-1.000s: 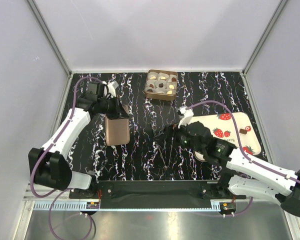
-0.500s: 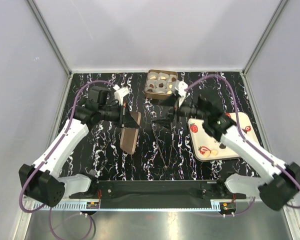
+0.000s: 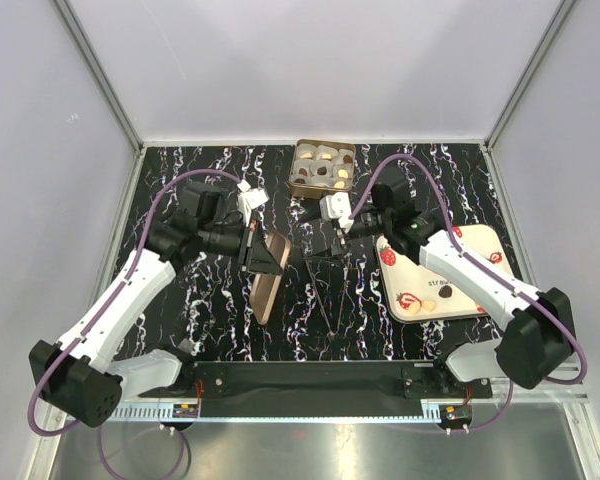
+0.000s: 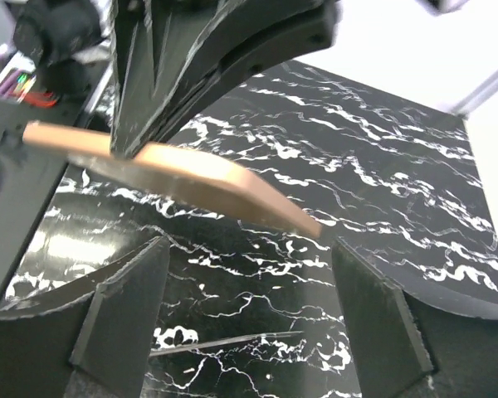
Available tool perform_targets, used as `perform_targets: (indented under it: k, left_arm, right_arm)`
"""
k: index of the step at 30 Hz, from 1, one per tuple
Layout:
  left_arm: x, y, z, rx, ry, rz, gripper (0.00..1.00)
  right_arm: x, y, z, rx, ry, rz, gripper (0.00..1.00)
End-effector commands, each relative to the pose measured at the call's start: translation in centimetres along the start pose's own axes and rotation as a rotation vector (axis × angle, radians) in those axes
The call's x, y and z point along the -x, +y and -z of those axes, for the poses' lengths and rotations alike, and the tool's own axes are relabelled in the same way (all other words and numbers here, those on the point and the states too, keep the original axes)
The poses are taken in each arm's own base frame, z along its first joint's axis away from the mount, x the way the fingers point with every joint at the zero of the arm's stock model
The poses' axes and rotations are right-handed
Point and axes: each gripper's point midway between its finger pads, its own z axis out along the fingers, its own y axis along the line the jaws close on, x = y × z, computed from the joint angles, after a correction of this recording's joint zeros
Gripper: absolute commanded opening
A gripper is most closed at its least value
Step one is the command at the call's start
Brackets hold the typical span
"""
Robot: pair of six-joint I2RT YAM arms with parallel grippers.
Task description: Pack the chocolate
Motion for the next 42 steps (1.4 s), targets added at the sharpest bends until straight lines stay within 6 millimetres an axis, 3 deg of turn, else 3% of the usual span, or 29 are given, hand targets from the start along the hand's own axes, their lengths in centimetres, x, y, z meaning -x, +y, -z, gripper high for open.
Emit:
perform_targets:
  k: [1, 5, 12, 19, 22, 24, 25, 30, 34, 42]
  left_arm:
    - [0.2, -2.4, 0.3, -0.089, -0.011, -0.092, 0.0]
    - [-0.1, -2.8, 0.0, -0.107, 0.009, -0.096, 0.0]
    - [-0.6, -3.7, -0.4, -0.153, 0.039, -0.1, 0.0]
    - [-0.2, -4.1, -0.4, -0.175, 0.043, -0.122, 0.0]
    - [0.1, -3.8, -0.6, -0.177, 0.049, -0.131, 0.0]
    - [0.2, -3.6, -0.7, -0.171, 0.051, -0.144, 0.0]
    - [0.2, -3.6, -0.7, -0.168, 0.05, -0.148, 0.0]
    - [0.4, -2.9, -1.0, -0.151, 0.059, -0.16, 0.0]
    - [1.5, -2.4, -0.7, -0.113, 0.042, -0.172, 0.0]
    - [4.0, 2.3, -0.2, 0.055, -0.013, -0.065, 0.0]
  right_arm:
    - [0.9, 0.0, -0.2, 0.063, -0.031, 0.148, 0.84]
    - [-0.1, -0.8, -0.8, 0.072, -0.016, 0.167, 0.82]
    - [0.4, -1.7, -1.7, 0.084, -0.059, 0.241, 0.8]
    - [1.2, 1.1, -2.8, 0.212, -0.147, 0.222, 0.76]
    - [0.9, 2.1, -3.0, 0.259, -0.159, 0.188, 0.67]
    - [-0.2, 2.7, -3.4, 0.287, -0.136, 0.166, 0.47]
    - [-0.4, 2.8, -3.5, 0.292, -0.133, 0.163, 0.43]
    - [-0.8, 3.6, -3.9, 0.324, -0.141, 0.139, 0.32]
    - [-0.4, 4.1, -3.9, 0.353, -0.161, 0.137, 0.15]
    - [-0.5, 4.9, -3.9, 0.374, -0.136, 0.108, 0.01]
